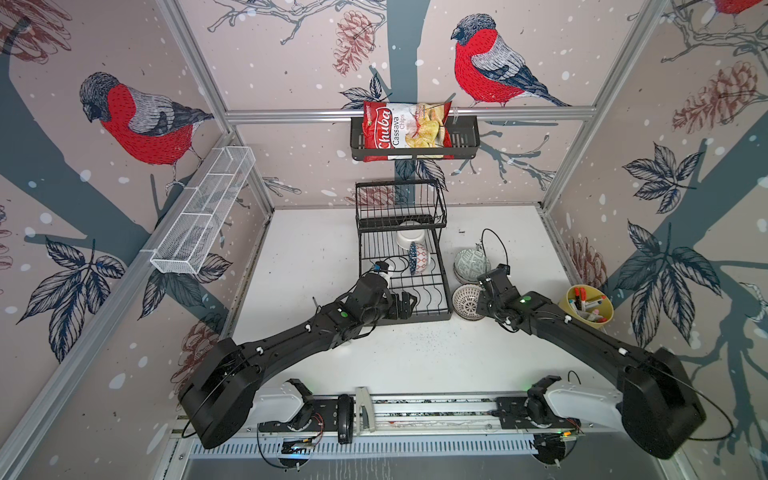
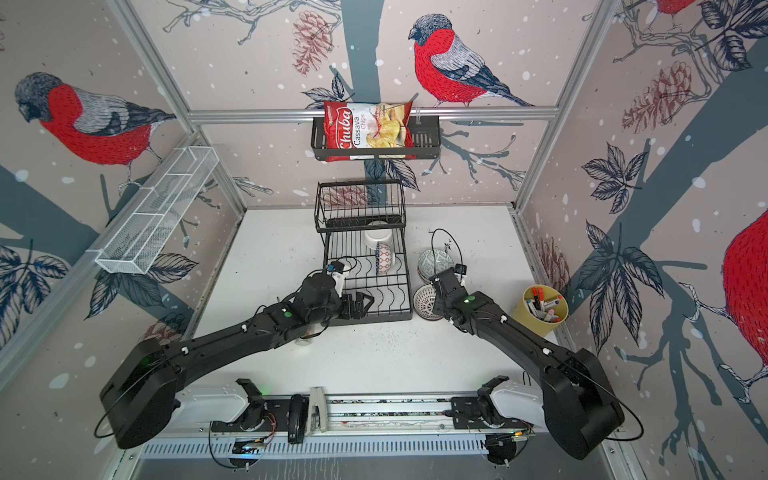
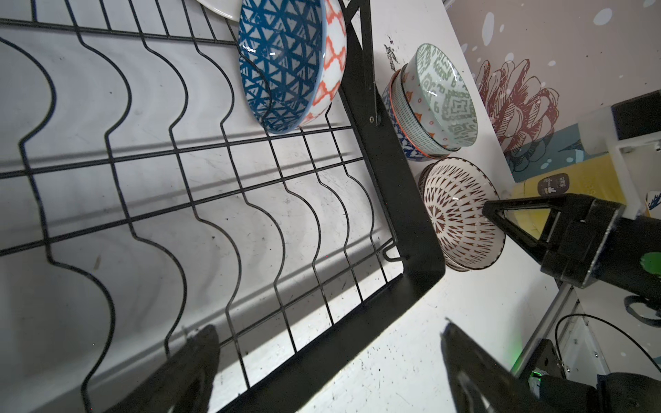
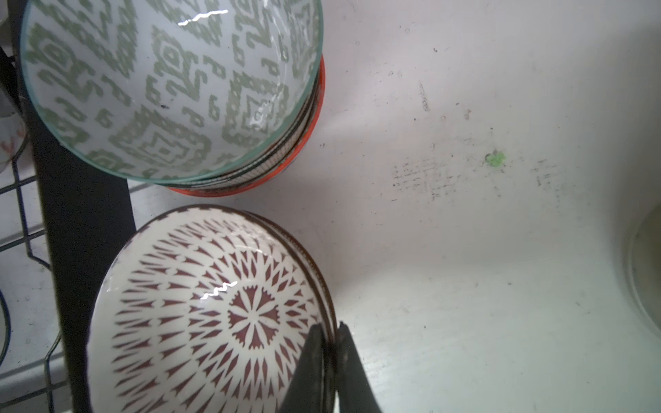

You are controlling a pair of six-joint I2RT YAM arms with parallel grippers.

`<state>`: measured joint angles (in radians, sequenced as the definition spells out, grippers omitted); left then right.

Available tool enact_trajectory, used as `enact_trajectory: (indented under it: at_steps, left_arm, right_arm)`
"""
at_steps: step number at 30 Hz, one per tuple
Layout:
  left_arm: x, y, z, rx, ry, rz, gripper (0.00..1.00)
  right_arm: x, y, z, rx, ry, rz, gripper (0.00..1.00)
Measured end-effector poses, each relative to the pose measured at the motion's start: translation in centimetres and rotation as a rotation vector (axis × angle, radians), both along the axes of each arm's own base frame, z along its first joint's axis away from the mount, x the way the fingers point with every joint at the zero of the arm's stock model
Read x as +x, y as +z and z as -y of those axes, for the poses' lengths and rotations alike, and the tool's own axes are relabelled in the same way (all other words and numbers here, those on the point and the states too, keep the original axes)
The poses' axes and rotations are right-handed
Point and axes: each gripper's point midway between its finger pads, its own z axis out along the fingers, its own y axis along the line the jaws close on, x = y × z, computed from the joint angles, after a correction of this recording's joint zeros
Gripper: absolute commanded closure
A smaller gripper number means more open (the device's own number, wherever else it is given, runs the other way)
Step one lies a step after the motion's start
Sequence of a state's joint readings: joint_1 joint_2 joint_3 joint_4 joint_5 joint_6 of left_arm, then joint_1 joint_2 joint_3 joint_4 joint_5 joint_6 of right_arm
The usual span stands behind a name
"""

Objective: Load the bowls into the dish rack
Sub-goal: 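Lower the right gripper onto the maroon-patterned bowl rim and close it, then lift the maroon-patterned bowl off the stack with the right gripper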

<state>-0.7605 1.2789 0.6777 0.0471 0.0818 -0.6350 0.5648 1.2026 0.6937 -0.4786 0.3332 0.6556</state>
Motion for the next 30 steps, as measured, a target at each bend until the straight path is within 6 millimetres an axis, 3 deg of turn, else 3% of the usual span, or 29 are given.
enact_trajectory:
  at_steps: [4, 20, 30]
  left_arm:
    - [0.0, 0.0, -0.1, 0.006, -0.001, 0.005, 0.04]
    - [0.2, 0.4, -0.8, 0.016, 0.029, 0.025, 0.04]
    - [0.3, 0.8, -3.8, 0.059, 0.130, 0.055, 0.04]
  right_arm:
    - [-0.1, 0.2, 0.0, -0.006, 0.006, 0.001, 1.00]
    - [-0.1, 2.5, -0.7, -0.063, 0.031, 0.047, 1.00]
    - [0.4, 5.5, -2.8, -0.077, 0.071, 0.112, 1.00]
